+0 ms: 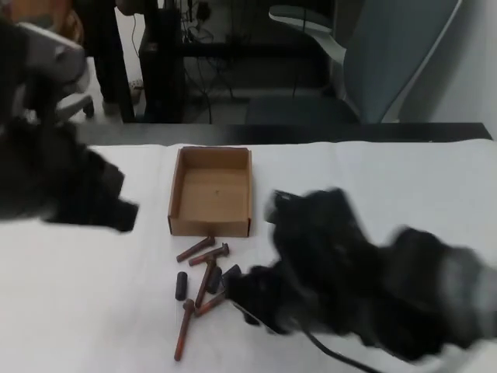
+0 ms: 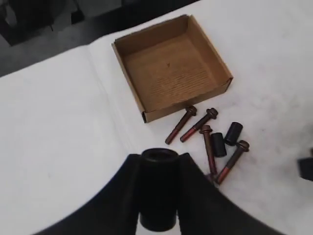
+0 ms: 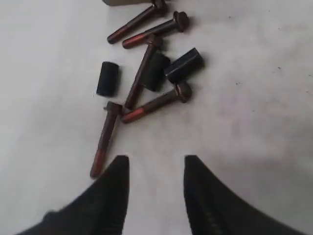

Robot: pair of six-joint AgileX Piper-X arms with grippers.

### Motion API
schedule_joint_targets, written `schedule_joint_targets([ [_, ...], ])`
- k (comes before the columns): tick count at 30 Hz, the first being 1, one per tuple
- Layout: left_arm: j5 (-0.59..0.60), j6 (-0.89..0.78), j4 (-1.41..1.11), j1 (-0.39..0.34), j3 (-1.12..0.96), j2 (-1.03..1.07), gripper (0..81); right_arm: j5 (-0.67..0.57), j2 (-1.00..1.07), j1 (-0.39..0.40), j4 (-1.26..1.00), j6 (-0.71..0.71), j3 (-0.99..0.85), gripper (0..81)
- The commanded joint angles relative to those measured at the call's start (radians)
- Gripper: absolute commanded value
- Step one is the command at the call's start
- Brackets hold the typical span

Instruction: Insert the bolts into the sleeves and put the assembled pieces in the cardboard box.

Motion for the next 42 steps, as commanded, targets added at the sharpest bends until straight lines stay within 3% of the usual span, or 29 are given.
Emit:
schedule_joint_targets([
  [1,0.002,-0.029,0.005,0.001,0.048,-0.121,1.8,0.006,0.105,-0.002,0.010,0.089,-0.117,35.4],
  [7,0.002,-0.094,0.072,0.001,0.093,-0.334,1.8,0.083,0.242,-0.002,0.138,0.271,-0.264,35.4],
  [18,-0.045,-0.122,0.216,0.001,0.093,-0.631,1.8,0.148,0.381,-0.005,0.395,0.280,-0.471,35.4],
  [26,-0.010,-0.118,0.216,0.001,0.090,-0.670,1.8,0.160,0.420,-0.011,0.481,0.366,-0.503,35.4],
  [29,0.034,-0.118,0.217,0.001,0.079,-0.669,1.8,0.174,0.428,-0.018,0.475,0.391,-0.503,35.4],
  [42,0.026,-0.081,0.225,-0.001,0.067,-0.669,1.8,0.167,0.433,-0.034,0.379,0.414,-0.537,35.4],
])
